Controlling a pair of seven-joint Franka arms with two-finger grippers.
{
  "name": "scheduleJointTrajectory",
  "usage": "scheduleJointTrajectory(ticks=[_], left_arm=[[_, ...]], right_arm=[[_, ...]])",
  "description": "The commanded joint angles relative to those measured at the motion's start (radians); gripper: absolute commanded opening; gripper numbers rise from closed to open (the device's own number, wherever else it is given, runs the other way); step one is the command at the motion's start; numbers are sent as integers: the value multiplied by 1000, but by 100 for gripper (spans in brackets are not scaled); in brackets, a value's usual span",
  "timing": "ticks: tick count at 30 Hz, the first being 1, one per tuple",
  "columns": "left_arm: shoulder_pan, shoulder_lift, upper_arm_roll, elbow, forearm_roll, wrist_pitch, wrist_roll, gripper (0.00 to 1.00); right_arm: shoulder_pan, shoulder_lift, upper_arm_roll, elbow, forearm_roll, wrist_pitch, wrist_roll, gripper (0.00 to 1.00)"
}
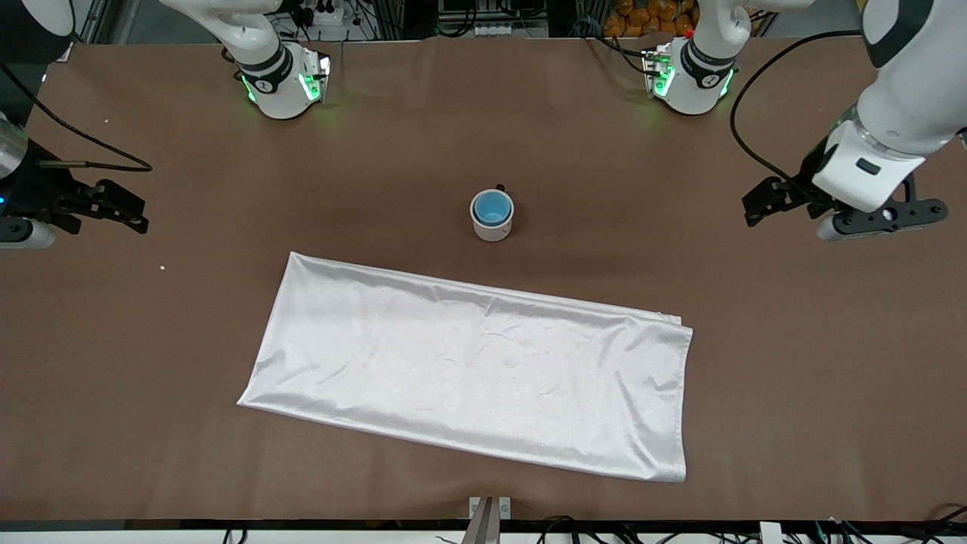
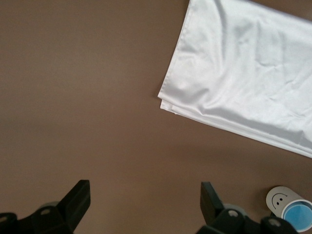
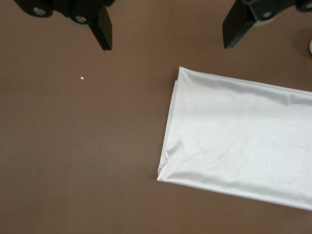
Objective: Place blue cup into white mug on table
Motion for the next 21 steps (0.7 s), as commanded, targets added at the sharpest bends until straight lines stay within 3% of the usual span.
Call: scheduleJointTrajectory(ticks=[1, 7, 21], left_arm=[[31, 41, -12, 64, -11, -13, 23, 100], [114, 44, -89, 72, -9, -13, 25, 100], [114, 69, -94, 106, -6, -13, 89, 100]], right_arm=[[4, -6, -6, 2, -14, -16, -20, 100], [4, -9, -4, 7, -13, -17, -13, 100], [3, -12, -6, 24, -10, -19, -15, 100]])
